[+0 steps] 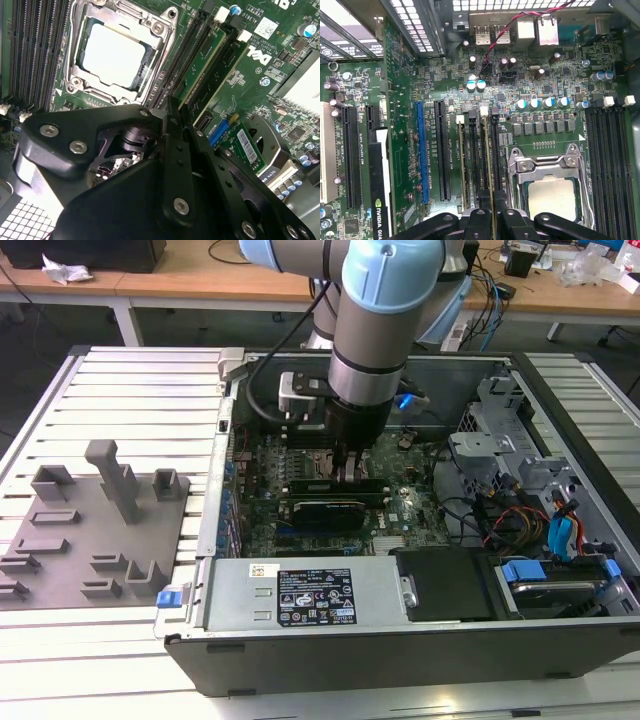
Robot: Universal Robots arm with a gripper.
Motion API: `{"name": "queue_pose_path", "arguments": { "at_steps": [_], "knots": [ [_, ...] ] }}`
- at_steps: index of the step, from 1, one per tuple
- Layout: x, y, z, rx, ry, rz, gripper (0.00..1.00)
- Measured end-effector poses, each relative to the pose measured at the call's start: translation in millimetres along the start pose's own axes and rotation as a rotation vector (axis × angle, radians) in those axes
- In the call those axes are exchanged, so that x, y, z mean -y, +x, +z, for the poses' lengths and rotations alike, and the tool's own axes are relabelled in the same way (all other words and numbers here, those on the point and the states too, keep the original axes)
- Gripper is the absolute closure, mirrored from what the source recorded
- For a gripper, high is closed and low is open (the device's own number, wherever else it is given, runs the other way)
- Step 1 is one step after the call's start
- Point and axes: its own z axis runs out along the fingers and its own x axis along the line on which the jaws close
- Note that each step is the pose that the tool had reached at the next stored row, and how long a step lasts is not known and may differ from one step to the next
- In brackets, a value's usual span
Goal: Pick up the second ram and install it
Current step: 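Insert the second ram into the second slot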
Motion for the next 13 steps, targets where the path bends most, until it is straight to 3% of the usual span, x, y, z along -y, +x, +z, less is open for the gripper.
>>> {"name": "queue_pose_path", "arguments": {
  "at_steps": [7,8,10,12,13],
  "knots": [
    [-0.1,0.1,1.4,-0.0001,-0.0003,0.000,0.85],
    [-0.1,0.1,1.4,-0.0001,-0.0001,0.000,0.78],
    [0.0,0.0,0.6,0.0002,-0.0001,0.000,0.78],
    [-0.9,-0.6,-14.5,-0.0001,-0.0001,0.000,0.78],
    [-1.6,-2.2,-25.5,-0.0008,-0.0001,0.000,0.78]
  ]
}}
